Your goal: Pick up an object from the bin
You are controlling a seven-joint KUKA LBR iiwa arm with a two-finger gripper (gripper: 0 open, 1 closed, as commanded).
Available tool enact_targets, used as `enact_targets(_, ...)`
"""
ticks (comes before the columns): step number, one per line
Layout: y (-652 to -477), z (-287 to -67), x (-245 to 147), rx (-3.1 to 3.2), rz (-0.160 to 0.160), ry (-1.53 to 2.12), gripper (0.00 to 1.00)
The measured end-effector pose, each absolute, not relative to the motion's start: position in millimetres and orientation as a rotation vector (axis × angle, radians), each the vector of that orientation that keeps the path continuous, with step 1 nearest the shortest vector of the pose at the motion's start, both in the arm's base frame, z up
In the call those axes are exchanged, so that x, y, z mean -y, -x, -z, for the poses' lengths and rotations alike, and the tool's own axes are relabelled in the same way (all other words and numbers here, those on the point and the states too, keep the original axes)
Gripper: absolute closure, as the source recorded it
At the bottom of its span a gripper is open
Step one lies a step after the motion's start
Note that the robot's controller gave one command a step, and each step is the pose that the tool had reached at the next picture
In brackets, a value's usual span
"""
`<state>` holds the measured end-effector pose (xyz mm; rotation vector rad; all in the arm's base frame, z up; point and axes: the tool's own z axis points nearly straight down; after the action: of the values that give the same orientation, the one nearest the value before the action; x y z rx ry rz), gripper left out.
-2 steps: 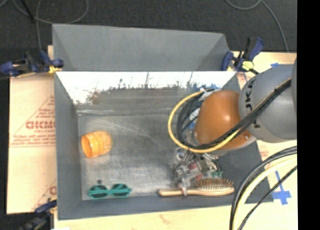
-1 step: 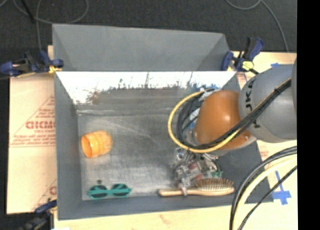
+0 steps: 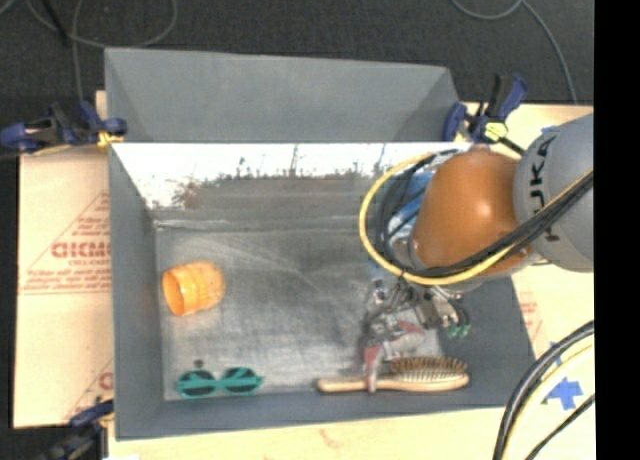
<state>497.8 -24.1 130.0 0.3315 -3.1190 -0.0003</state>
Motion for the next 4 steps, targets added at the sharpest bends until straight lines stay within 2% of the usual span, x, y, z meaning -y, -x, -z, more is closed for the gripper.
enact_targets(1,-492.6,-177,32,3.129,-0.002,-0.306,0.00)
enact_targets(2,-492.5,-177,32,3.129,-0.002,-0.306,0.00)
enact_targets(3,-493.6,-76,37,3.131,0.002,-0.317,1.00)
enact_targets(4,-493.6,-76,37,3.131,0.002,-0.317,1.00)
